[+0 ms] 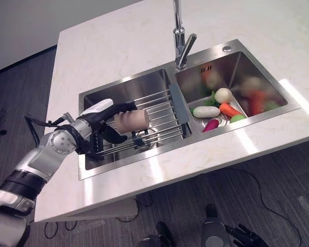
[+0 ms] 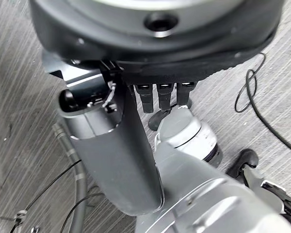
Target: Place the dishes in the dishwasher.
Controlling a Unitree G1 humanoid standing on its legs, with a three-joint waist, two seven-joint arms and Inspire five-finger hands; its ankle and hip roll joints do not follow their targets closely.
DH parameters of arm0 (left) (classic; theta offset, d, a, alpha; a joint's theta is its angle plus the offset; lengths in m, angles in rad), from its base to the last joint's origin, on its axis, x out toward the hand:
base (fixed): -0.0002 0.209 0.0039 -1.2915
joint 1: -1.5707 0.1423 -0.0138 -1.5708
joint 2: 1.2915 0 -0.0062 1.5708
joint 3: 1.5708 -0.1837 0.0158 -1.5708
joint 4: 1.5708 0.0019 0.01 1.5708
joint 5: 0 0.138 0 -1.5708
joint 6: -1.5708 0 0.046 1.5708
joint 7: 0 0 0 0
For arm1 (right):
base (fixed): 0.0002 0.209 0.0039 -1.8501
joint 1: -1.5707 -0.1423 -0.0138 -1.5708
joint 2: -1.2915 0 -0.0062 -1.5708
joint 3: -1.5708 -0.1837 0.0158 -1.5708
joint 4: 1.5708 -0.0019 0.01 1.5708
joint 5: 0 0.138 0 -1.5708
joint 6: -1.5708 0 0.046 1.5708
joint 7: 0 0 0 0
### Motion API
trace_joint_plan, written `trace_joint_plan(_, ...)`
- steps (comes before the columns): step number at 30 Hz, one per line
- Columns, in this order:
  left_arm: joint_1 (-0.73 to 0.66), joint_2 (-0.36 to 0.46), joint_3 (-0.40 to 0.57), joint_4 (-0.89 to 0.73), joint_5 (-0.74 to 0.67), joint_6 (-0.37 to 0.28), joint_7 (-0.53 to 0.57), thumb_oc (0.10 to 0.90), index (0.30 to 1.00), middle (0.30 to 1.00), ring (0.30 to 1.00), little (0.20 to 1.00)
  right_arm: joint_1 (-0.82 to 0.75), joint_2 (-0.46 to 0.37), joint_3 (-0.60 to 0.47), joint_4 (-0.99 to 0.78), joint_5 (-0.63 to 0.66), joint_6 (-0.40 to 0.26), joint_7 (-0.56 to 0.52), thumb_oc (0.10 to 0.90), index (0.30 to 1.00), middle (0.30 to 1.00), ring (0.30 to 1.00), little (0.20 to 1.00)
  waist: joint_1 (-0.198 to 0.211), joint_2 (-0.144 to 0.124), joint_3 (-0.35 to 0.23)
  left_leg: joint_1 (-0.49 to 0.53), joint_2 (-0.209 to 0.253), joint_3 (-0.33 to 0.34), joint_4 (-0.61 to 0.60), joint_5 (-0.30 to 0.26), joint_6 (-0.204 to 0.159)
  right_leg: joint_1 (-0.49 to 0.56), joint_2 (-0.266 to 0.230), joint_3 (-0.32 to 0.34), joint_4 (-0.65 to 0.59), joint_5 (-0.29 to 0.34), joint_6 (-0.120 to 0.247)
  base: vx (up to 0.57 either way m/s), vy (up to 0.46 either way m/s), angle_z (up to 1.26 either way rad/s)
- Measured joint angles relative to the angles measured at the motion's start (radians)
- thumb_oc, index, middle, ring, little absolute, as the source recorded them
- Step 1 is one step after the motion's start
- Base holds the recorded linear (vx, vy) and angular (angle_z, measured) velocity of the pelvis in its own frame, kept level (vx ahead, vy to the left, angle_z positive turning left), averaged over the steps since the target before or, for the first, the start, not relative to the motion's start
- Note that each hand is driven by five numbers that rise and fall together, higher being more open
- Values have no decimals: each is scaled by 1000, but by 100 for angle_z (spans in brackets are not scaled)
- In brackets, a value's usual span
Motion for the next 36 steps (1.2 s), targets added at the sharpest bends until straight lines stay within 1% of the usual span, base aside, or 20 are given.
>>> trace_joint_plan(9, -16, 0, 0, -2, 38, -1, 28, 800, 900, 900, 900, 900, 0, -8, 0, -33, 1, -2, -2, 800, 900, 900, 900, 900, -4, 9, 44, -1, -16, 10, -12, -1, 1, -16, -5, 23, -9, 13, 8, -3, 13, -7)
trace_joint_plan(12, -18, 0, 0, -2, 43, -1, 29, 800, 900, 900, 900, 900, 0, -11, -1, -40, 0, -2, -2, 800, 900, 900, 900, 900, -5, 11, 50, -1, -17, 11, -13, -1, 1, -17, -5, 25, -10, 14, 8, 1, 11, 0)
trace_joint_plan(13, -18, 0, 0, -2, 64, -1, 33, 800, 900, 900, 900, 900, 0, -12, -2, -42, 0, -2, -2, 800, 900, 900, 900, 900, -6, 13, 52, 0, -18, 11, -15, -1, 1, -17, -5, 25, -11, 14, 8, 0, 0, 0)
trace_joint_plan(18, -18, 0, 0, -2, 85, -1, 65, 800, 900, 900, 900, 900, 0, -17, -3, -47, 1, -3, -1, 800, 900, 900, 900, 900, -6, 19, 66, 0, -22, 9, -16, -1, 1, -18, -8, 27, -11, 15, 9, 0, 0, 0)
trace_joint_plan(24, -18, 0, -1, 1, 187, -2, 97, 800, 900, 900, 900, 900, 0, -25, -4, -65, 0, -5, 6, 800, 900, 900, 900, 900, -4, 22, 82, -1, -28, 8, -17, -1, 1, -26, -12, 40, -13, 18, 13, -1, 6, -3)
trace_joint_plan(31, -19, 0, 0, 5, 186, 0, 130, 800, 900, 900, 900, 900, -1, -40, 0, -93, 0, -10, 7, 800, 900, 900, 900, 900, -8, 34, 105, -22, -31, 7, -15, -1, 3, -51, -15, 49, -13, 29, 17, 0, 5, -3)
trace_joint_plan(36, -47, 0, 2, 7, 186, 1, 148, 800, 900, 900, 900, 900, -1, -51, -1, -124, 19, -11, 7, 800, 900, 900, 900, 900, -11, 39, 135, -38, -34, 7, -12, 1, 6, -68, -19, 50, -12, 32, 18, -6, 4, 0)
